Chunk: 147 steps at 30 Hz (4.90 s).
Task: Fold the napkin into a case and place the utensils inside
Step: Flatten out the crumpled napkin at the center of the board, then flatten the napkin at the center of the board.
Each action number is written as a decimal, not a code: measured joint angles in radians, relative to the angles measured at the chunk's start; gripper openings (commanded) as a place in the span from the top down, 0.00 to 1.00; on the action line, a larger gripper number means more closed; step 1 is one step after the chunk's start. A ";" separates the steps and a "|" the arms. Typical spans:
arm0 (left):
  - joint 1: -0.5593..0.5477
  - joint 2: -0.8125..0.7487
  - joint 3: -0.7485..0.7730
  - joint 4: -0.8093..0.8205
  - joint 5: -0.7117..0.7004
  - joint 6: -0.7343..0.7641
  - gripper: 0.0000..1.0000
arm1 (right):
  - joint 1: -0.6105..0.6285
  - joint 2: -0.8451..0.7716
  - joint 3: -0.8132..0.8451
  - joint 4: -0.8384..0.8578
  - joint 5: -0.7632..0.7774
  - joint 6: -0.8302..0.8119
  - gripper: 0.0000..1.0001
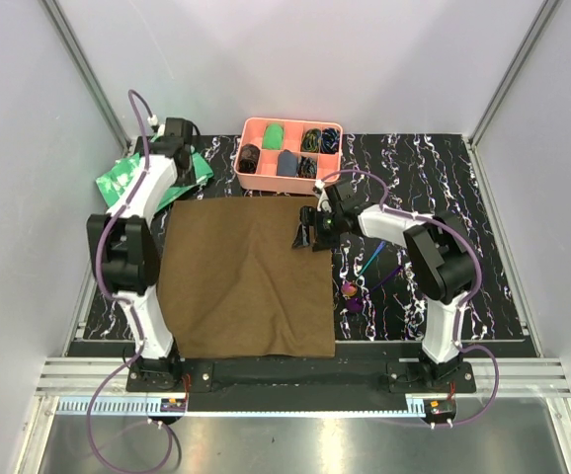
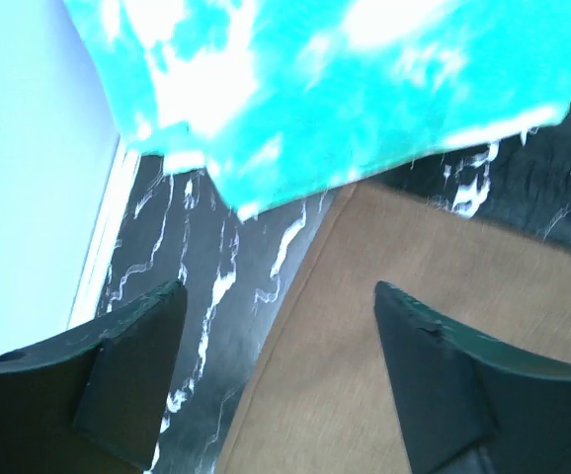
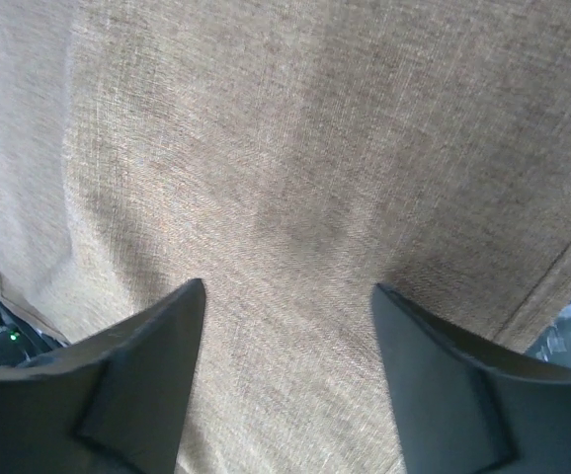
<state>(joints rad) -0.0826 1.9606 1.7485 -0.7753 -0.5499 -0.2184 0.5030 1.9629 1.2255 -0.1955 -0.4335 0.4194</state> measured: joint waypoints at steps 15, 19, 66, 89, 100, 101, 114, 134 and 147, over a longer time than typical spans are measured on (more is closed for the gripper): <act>-0.070 -0.701 -0.866 0.167 0.470 -0.343 0.22 | 0.056 -0.166 -0.117 -0.205 0.238 0.003 0.13; -0.069 -0.673 -0.917 0.174 0.521 -0.406 0.20 | 0.061 -0.244 -0.154 -0.277 0.330 0.032 0.01; 0.082 0.008 -0.407 0.246 0.671 -0.387 0.48 | -0.037 0.104 0.211 -0.175 0.383 -0.035 0.60; 0.110 -0.426 -0.547 0.121 0.571 -0.363 0.29 | -0.064 -0.133 0.180 -0.377 0.315 -0.008 0.00; 0.460 -0.697 -1.004 -0.108 0.519 -0.529 0.48 | 0.089 -0.724 -0.280 -0.378 0.309 0.224 0.00; 0.478 -0.702 -1.022 -0.126 0.514 -0.547 0.48 | 0.088 -0.727 -0.288 -0.378 0.310 0.229 0.00; 0.542 -0.721 -1.118 -0.119 0.399 -0.699 0.62 | 0.087 -0.580 -0.292 -0.316 0.253 0.195 0.00; 0.542 -0.735 -1.157 -0.079 0.406 -0.758 0.80 | 0.066 -0.576 -0.304 -0.272 0.222 0.191 0.00; 0.547 -0.834 -1.208 -0.012 0.462 -0.769 1.00 | 0.066 -0.577 -0.382 -0.252 0.200 0.230 0.10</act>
<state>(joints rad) 0.4641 1.1267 0.5407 -0.7876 -0.0883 -0.9874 0.5686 1.3857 0.8433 -0.4473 -0.2337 0.6491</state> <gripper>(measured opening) 0.012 0.937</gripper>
